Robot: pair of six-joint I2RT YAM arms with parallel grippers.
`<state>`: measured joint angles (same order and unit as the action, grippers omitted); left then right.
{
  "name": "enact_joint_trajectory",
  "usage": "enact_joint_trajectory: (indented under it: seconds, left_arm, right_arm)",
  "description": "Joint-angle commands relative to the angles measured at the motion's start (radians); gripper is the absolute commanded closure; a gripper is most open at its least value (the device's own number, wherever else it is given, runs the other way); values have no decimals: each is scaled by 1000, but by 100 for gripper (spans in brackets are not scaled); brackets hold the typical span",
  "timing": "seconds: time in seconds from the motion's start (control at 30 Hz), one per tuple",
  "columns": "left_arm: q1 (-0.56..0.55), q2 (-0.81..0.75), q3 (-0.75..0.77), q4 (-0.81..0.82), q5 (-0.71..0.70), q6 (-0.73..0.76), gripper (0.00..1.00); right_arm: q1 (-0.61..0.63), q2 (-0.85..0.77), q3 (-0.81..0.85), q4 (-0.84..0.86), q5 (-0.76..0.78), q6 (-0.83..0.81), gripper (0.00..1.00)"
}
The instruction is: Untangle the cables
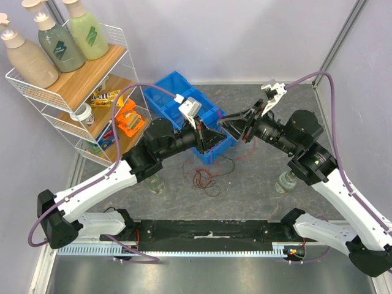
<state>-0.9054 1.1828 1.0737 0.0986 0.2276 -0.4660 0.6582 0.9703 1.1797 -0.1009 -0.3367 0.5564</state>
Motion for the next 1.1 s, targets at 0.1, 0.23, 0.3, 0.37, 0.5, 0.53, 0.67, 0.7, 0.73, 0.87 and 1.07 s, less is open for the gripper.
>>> enact_joint_trajectory:
  seconds: [0.1,0.23,0.3,0.37,0.5,0.53,0.67,0.7,0.73,0.87,1.07]
  left_arm:
    - [8,-62,64,-62,-272,113,98]
    - [51,-3,169,-145,-436,119,98]
    - [82,21,178,-102,-499,154,98]
    - [103,52,172,2,-574,214,98]
    - [143,162,178,215,-588,412,98]
    - [151,202,193,236,-583,464,98]
    - [239,343,272,223,-466,520,98]
    - [269,372,282,210,-465,492,98]
    - [293,395,291,193,-459,477,98]
    - [388,465,290,118,-349,287,98]
    - [425,567,365,-89,-301,141,98]
  right_arm:
    - [1,-73,37,-253,406,-150,19]
    - [0,-134,18,-333,637,-170,2]
    - [1,-160,0,-344,656,-176,2]
    - [0,-173,-20,-350,647,-173,3]
    - [-2,-185,-54,-362,605,-151,4]
    - [1,-188,-60,-367,598,-145,4]
    - [0,-217,-89,-372,590,-128,4]
    - [0,-226,-92,-370,591,-128,4]
    - [0,-231,-95,-376,591,-127,4]
    - [0,-260,-104,-399,604,-124,4]
    - [0,-259,-138,-399,593,-112,4]
